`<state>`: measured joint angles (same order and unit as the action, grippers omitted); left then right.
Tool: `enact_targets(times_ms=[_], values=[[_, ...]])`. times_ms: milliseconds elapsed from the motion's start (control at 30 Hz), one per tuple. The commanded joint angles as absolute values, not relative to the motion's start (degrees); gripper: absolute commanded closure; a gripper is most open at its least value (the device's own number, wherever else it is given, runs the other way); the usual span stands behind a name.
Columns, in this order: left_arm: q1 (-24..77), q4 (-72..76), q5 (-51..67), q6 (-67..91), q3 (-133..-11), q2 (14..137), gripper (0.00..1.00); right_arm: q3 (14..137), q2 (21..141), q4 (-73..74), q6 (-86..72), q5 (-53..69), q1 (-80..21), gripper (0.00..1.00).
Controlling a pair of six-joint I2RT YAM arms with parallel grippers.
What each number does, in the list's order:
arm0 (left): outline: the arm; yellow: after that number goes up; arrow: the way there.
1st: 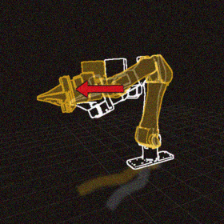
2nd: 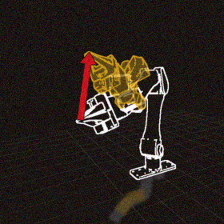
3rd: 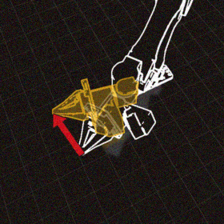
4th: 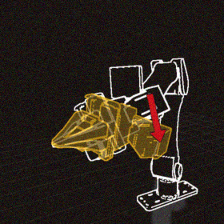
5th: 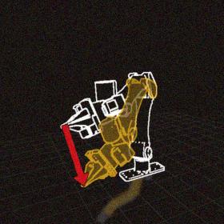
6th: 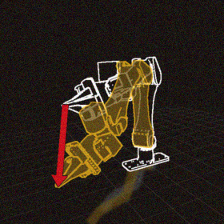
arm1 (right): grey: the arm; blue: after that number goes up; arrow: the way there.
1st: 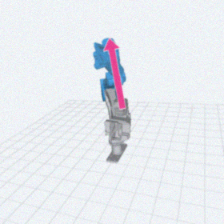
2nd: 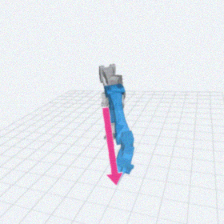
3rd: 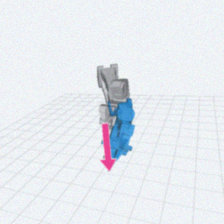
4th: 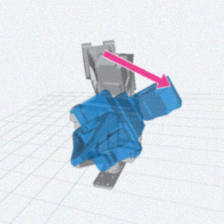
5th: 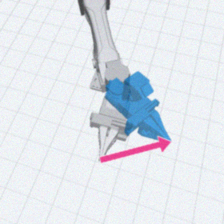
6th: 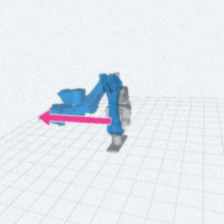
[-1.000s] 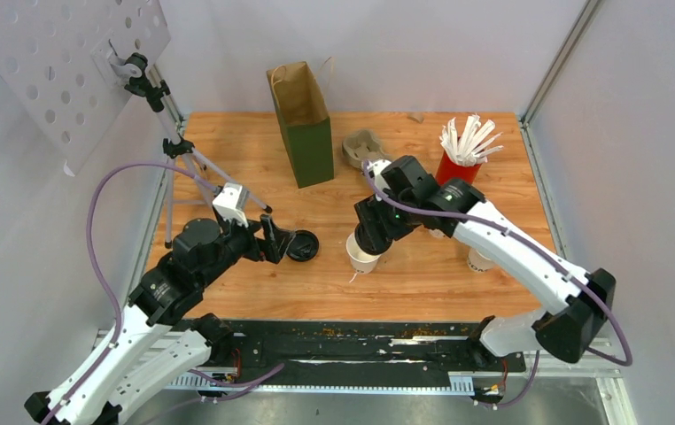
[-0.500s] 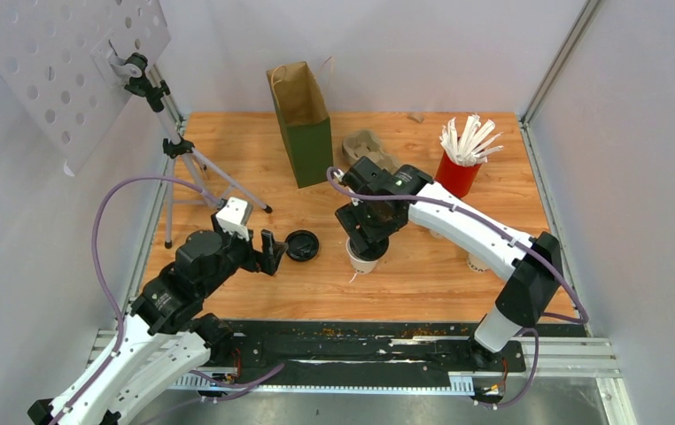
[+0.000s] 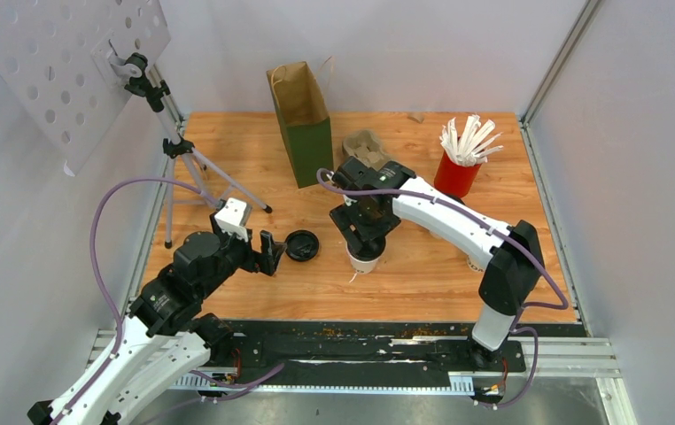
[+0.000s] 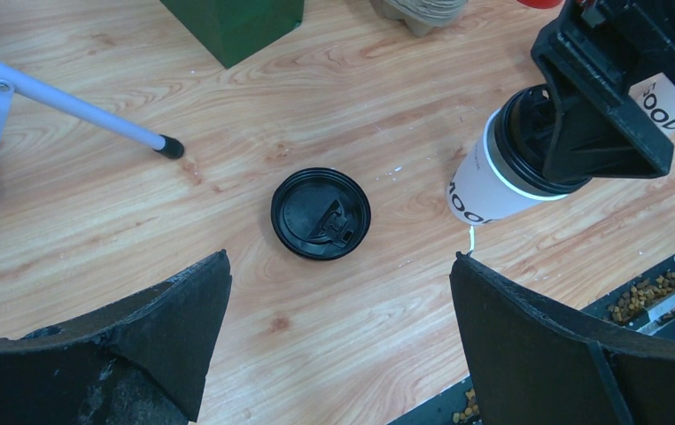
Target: Pack the takeout coffee
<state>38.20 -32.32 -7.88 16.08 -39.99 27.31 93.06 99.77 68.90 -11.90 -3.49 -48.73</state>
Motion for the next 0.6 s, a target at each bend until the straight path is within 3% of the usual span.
enact_targets(times_ms=[0, 567], values=[[37.98, -30.26, -8.35, 14.50, -39.57, 27.05, 0.00, 95.93, 101.07, 70.75, -11.79, -4.38, -49.60, 0.24], [37.98, -30.50, -8.65, 14.50, -39.55, 27.08, 0.00, 95.67, 104.57, 69.27, -11.64, -5.31, -51.24, 0.18]])
